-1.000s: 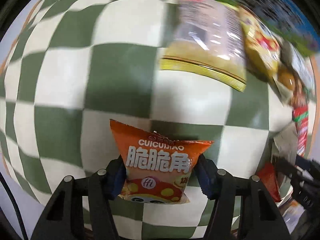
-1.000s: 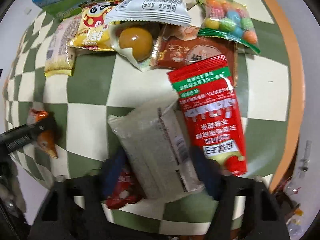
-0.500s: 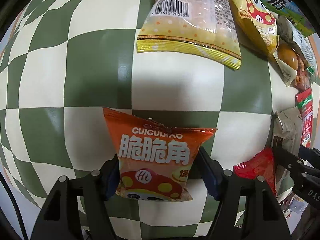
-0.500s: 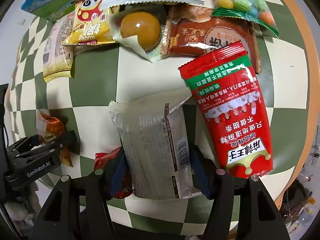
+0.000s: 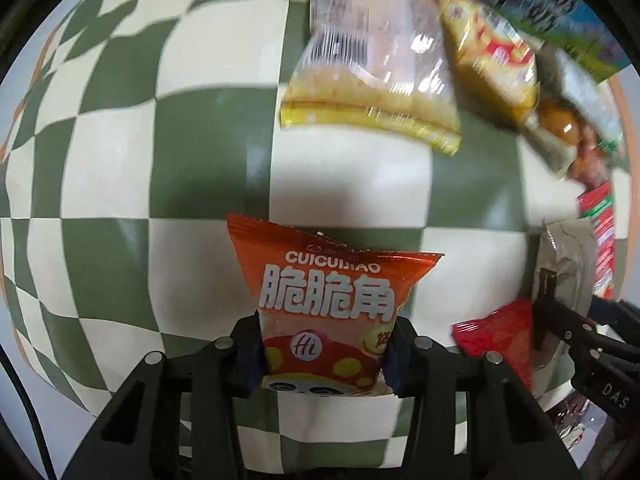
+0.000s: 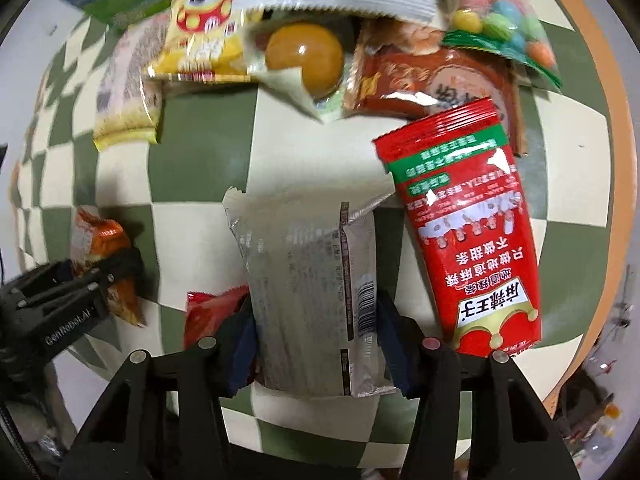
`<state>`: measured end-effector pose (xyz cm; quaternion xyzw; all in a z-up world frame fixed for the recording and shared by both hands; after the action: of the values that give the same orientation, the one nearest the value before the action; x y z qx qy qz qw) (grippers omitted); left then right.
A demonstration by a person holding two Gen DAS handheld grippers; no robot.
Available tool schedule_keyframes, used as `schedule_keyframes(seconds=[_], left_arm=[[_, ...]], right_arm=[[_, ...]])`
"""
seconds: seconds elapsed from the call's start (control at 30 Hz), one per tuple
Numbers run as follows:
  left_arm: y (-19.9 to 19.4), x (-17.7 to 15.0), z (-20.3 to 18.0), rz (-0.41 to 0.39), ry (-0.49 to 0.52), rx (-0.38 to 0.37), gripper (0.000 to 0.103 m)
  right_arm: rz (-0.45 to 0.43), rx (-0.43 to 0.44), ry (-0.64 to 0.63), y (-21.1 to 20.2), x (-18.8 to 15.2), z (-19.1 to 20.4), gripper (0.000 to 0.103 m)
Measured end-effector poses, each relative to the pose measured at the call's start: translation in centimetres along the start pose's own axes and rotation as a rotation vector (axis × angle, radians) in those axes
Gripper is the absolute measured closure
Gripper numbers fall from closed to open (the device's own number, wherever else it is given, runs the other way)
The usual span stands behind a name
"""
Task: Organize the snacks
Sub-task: 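Lower both packets into the box and open both tools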
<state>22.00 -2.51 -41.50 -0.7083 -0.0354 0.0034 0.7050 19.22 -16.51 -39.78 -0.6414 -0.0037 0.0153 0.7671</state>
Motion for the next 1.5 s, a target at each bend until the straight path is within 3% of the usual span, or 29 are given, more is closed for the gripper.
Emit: schedule_keyframes(seconds=[0.17,0.3,0.43,0.6,0.8,1.0,1.17,1.4,1.47,1.5], left_arm=[[-6.0,1.8,-1.4,-0.100,-0.005,-0.068,0.061],[-12.0,5.0,-3.3,-0.203,0.015,-0.139,0.061],[-18.5,11.8,-4.1,-0.290,0.046,-0.206,0.061],[-21.7,19.1,-4.8,-0.336,0.084,-0.186,0.061],[-17.1,26.5,-4.0,-0.209,0.060,-0.159,0.060],[-11.6,30.2,-2.7,-0.052,0.007,-0.164,0.060],[-9.3,30.9,-1.9,0.011,-0.012,-0.173,0.060],[-6.9,30.2,-1.4,0.065,-0.004,-0.154,0.059],[-6.5,30.0,-1.5,0.061,0.010,-0.149,0.056],[-6.4,30.0,-1.5,0.056,0.010,-0.146,0.054]], right_arm=[[-0.079,0.106,0.052,-4.9,1.3,0.5,0.046],[-0.188,0.191,0.051,-11.7,5.1,1.3,0.046],[-0.313,0.223,0.026,-18.7,10.8,1.2,0.046],[-0.407,0.149,-0.013,-22.7,18.4,1.6,0.046],[-0.347,0.129,-0.018,-20.4,25.8,2.6,0.046],[-0.243,0.112,-0.017,-14.9,29.8,3.8,0.046],[-0.172,0.109,-0.019,-10.5,31.2,4.1,0.046],[-0.080,0.121,-0.029,-7.4,30.9,4.0,0.045],[-0.026,0.125,-0.036,-6.6,30.5,4.1,0.042],[-0.011,0.126,-0.041,-6.2,30.4,4.2,0.035]])
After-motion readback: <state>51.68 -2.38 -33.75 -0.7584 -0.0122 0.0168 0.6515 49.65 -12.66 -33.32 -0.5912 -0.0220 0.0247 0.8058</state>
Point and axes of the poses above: each gripper's, at about its wrist camera, not at the fingertips, and y roughly the way its jaws point, z to its left, x to its top, the point moved 8 cm from there along y, roughly the way its jaws point, and after that the axes turned 2 degrees about x, right-handed, at the moved point
